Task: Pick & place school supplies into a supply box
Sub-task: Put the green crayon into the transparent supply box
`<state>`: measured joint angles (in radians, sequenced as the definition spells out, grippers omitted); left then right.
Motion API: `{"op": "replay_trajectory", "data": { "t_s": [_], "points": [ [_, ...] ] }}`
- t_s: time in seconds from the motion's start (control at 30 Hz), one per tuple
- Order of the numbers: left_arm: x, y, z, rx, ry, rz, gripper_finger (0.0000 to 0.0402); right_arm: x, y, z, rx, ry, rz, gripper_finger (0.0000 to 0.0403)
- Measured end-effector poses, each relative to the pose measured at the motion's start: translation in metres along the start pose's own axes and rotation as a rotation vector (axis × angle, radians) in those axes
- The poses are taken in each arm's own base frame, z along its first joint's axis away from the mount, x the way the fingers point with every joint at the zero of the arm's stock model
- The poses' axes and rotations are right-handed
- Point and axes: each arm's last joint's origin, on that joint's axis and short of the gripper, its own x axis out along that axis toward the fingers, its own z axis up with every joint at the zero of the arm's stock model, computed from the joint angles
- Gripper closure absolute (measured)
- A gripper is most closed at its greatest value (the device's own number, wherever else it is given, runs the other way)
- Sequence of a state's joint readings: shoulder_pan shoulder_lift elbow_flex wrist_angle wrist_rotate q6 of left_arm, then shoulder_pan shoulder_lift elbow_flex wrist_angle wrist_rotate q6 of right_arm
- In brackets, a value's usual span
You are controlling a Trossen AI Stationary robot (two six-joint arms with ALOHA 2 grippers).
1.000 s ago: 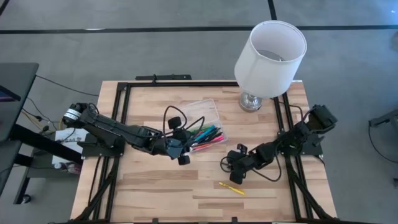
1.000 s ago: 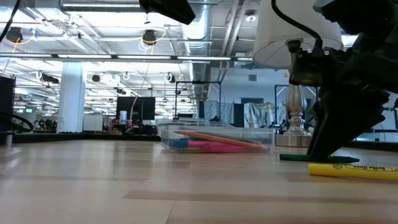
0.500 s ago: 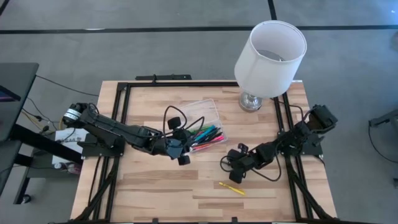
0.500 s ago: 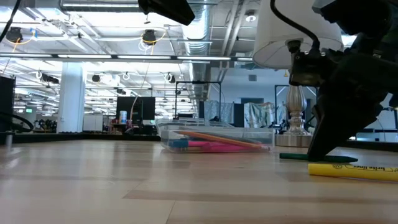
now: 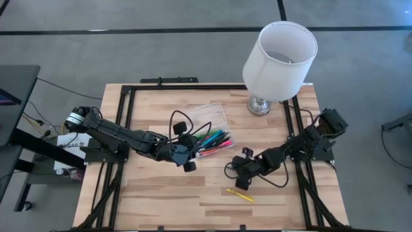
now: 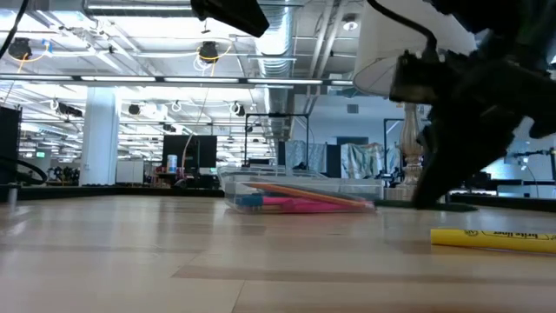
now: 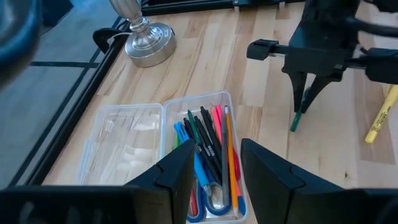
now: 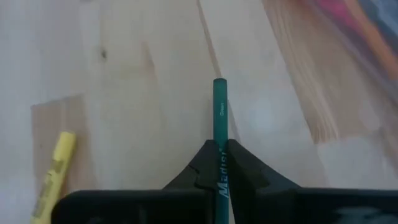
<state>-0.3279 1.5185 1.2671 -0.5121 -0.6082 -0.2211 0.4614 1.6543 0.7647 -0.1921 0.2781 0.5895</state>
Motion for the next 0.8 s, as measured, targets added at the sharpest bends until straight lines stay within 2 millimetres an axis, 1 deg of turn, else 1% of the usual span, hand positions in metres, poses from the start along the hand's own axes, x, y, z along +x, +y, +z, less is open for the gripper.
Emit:
{"op": "replay_trajectory", "data": {
  "t_s": [0.2, 0.3, 0.4, 0.57, 0.7, 0.8],
  "points": [
    [0.000, 0.000, -0.002, 0.009, 0.015, 0.004, 0.0274, -0.005, 0.004, 0.017, -0.058, -0.059, -0.003, 0.0398],
    [0.000, 0.001, -0.002, 0.011, 0.020, 0.005, 0.0274, -0.005, -0.002, 0.027, -0.069, -0.076, -0.021, 0.0397],
    [0.000, 0.001, -0.002, 0.011, 0.020, 0.005, 0.0274, -0.006, -0.008, 0.042, -0.095, -0.101, -0.037, 0.0398],
    [0.000, 0.000, -0.002, 0.008, 0.020, 0.004, 0.0274, -0.007, -0.028, 0.067, -0.148, -0.133, -0.080, 0.0396],
    [-0.002, -0.002, -0.003, 0.007, 0.017, -0.003, 0.0274, -0.007, -0.051, 0.085, -0.179, -0.143, -0.109, 0.0395],
    [-0.003, -0.005, -0.003, -0.009, 0.015, -0.009, 0.0274, -0.005, -0.070, 0.093, -0.181, -0.136, -0.112, 0.0395]
  ]
}}
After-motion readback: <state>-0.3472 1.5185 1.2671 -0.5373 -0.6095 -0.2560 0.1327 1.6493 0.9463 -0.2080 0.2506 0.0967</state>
